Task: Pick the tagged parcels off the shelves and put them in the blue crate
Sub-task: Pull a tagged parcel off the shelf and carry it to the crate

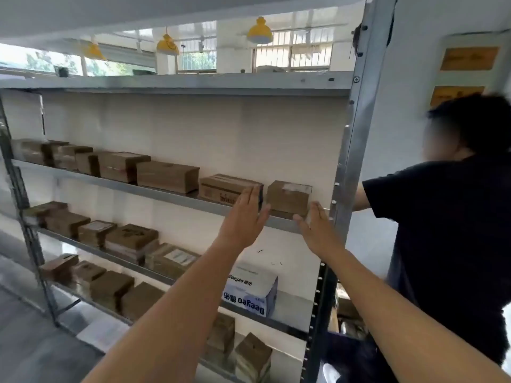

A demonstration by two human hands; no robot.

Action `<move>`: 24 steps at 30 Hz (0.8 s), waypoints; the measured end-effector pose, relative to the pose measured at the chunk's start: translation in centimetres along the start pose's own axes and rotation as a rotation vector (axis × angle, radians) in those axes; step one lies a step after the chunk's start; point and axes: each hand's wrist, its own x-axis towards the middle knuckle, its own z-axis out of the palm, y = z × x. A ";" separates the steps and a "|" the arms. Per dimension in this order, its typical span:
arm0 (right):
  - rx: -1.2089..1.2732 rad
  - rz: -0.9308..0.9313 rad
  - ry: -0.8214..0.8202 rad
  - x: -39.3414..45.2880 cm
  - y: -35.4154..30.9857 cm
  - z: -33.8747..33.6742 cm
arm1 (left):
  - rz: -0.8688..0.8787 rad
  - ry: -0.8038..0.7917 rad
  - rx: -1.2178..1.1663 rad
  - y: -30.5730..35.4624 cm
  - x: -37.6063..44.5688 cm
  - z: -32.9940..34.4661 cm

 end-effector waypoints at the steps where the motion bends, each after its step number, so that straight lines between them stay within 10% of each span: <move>1: 0.067 0.031 0.029 1.0 -0.2 0.6 | -0.021 -0.007 -0.055 -0.5 1.1 0.6; 24: 0.597 0.487 0.307 12.7 1.9 5.9 | -0.542 -0.274 -0.992 -6.9 14.2 13.0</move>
